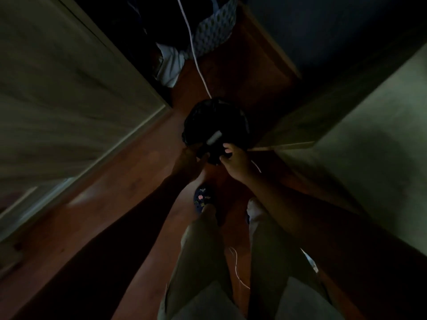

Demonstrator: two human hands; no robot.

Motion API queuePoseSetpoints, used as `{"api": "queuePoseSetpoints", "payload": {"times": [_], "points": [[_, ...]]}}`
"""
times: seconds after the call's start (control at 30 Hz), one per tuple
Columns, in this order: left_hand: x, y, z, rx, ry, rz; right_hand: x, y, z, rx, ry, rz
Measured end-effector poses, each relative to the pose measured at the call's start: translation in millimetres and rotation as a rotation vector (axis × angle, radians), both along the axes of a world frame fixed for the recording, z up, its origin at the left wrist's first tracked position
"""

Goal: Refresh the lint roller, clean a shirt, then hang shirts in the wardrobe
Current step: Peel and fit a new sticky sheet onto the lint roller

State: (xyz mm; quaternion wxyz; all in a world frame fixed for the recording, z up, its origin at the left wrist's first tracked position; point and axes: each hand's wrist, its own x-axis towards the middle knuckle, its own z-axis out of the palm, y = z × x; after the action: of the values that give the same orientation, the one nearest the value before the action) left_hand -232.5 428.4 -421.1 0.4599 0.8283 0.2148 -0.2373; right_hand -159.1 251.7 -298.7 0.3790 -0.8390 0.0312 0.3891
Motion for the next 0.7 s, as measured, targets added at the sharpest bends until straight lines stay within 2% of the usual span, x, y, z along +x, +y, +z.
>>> {"api": "queuePoseSetpoints", "payload": {"times": [0.03,0.1,0.13,0.2,0.33,0.47,0.57,0.7], "points": [[20.9,-3.8,99.4,0.141,0.001,-0.090,4.4,0.5,30.8,0.033,-0.018,-0.017],[31.0,-5.4,230.5,0.187,-0.164,-0.076,13.0,-4.6,91.8,0.095,-0.100,-0.023],[44.7,-18.0,243.1,0.215,-0.278,-0.081,17.6,-11.2,118.9,0.132,-0.145,-0.040],[63.8,-24.5,301.6,0.326,-0.306,-0.128,23.9,-27.8,171.7,0.204,-0.209,-0.109],[107.8,-62.8,372.8,0.334,-0.476,-0.284,37.1,-77.0,257.4,0.254,-0.365,-0.253],[151.2,-134.8,424.9,0.281,-0.593,-0.467,48.0,-148.7,299.3,0.177,-0.543,-0.376],[180.6,-199.9,434.8,0.253,-0.589,-0.605,52.1,-208.3,305.9,0.067,-0.530,-0.490],[210.7,-282.5,434.3,0.323,-0.506,-0.765,53.5,-279.5,299.3,-0.067,-0.577,-0.564]]}}
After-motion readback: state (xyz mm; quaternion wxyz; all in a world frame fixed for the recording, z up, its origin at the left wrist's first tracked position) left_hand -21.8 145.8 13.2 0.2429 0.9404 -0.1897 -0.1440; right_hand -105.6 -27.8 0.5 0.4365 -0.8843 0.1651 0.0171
